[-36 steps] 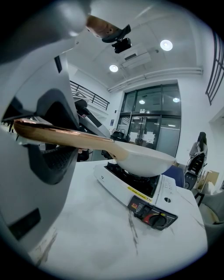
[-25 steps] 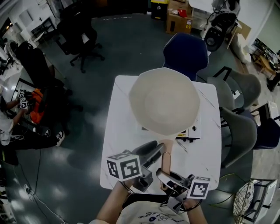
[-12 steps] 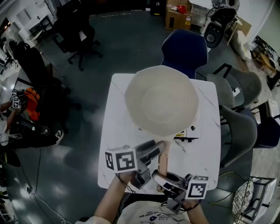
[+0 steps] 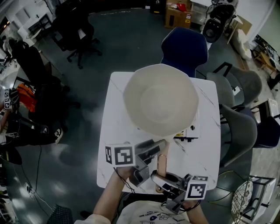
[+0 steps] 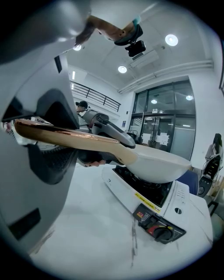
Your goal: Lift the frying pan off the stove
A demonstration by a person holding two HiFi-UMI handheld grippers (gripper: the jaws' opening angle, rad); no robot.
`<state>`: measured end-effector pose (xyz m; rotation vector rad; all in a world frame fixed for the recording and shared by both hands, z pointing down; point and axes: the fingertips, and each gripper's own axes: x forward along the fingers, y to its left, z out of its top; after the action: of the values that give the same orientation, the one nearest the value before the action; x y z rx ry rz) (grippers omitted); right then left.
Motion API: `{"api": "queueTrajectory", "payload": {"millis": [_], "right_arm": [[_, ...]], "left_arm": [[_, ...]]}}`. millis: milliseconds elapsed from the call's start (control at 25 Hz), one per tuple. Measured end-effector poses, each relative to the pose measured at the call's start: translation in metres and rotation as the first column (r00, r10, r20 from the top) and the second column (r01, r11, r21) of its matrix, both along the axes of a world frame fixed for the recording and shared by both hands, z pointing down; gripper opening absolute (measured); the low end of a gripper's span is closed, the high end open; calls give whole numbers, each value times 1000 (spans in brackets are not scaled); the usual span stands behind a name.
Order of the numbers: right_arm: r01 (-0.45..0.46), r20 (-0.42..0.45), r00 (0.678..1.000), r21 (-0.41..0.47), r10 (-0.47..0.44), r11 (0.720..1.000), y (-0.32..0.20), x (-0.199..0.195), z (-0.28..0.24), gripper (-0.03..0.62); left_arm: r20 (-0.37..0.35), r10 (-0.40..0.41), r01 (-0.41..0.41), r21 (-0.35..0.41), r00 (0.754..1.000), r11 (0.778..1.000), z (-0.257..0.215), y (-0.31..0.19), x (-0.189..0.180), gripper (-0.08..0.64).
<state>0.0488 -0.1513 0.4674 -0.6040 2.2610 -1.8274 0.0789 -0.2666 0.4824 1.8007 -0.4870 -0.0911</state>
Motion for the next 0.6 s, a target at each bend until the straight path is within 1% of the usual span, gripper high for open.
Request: {"api": "queueTrajectory", "payload": {"millis": [280, 600], "right_arm": [[7, 4, 1000, 1, -7, 1000, 0, 1, -1, 129], [19, 8, 1000, -2, -19, 1000, 2, 0, -2, 129]], "left_arm": [[10, 29, -29, -1, 1000, 1000, 2, -5, 8, 186], [-11, 51, -52, -12, 999, 999, 3, -7, 14, 186]]}}
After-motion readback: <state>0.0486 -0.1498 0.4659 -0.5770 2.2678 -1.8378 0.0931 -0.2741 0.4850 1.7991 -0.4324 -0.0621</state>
